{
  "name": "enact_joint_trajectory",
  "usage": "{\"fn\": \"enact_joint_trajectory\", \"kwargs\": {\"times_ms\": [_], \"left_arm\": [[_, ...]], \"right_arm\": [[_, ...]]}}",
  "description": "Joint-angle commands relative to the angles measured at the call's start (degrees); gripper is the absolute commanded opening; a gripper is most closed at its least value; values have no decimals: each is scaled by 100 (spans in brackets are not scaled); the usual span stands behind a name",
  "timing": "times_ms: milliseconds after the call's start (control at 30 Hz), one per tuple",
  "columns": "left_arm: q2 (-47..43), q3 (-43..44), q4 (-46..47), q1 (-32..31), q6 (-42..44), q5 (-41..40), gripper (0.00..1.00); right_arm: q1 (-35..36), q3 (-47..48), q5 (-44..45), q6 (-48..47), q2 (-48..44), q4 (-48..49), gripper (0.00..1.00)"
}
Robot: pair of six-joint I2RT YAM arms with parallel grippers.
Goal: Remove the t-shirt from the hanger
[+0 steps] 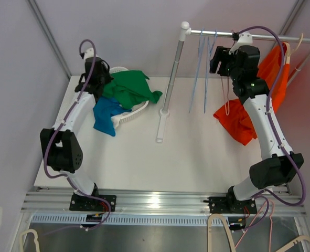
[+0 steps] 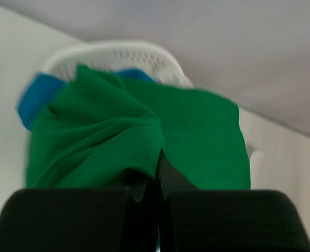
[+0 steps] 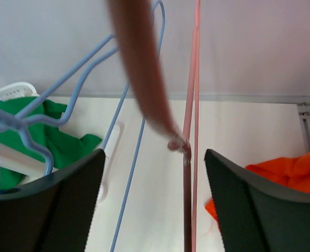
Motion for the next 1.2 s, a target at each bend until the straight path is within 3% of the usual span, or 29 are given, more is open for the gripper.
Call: {"fn": "enact_joint_trajectory", "kwargs": {"times_ms": [0,67,167,300,367,400,500,533,600,633,767,967,1100,1167], "left_arm": [[183,-112,-320,-231,-764,287,1],[430,-235,-495,-240,-1038,595,1],[615,-446,-497,-222,-1198,701,8],[957,-377,-715,-82,-1355,1017,69],[1272,-289,-839,-12,-1461,1438,77],[1387,-184,-857,32,-1645,1649,88],[1869,-16,-787,401,-2259,2965,99],[2011,271,-787,532,-2366,3543,100],[2466,641,-1049,595,-2394,3961,100],[2609,1313,-1250,595,-2315,4041,100],[2935,2101,-2323,604,-2156,3997,100],[3172,3006,-2887,622,-2270,3997,100],[3507,3359,-3387,657,-2341,3980,100],[3193,3150,-3319,657,-2480,4032,100]], "right_arm": [[2,310,146,-7,-430,-249,83],[-7,424,278,-68,-666,-416,97],[-33,609,472,-138,-974,-654,100],[-59,943,963,-296,-1283,-1355,100],[-77,944,1455,-314,-1423,-1498,99],[-129,943,1605,-288,-1537,-1620,99],[-261,1127,2395,-42,-1556,-1945,100],[-375,1180,2571,-16,-1530,-2016,99],[-551,1443,2801,-50,-1364,-2236,99],[-761,1557,2828,-33,-1276,-2324,100],[-1385,2094,2619,72,-871,-2763,99],[-2475,2701,1493,450,-89,-3027,95],[-2608,2675,1027,451,140,-2835,90],[-2626,2649,965,424,193,-2686,88]]}}
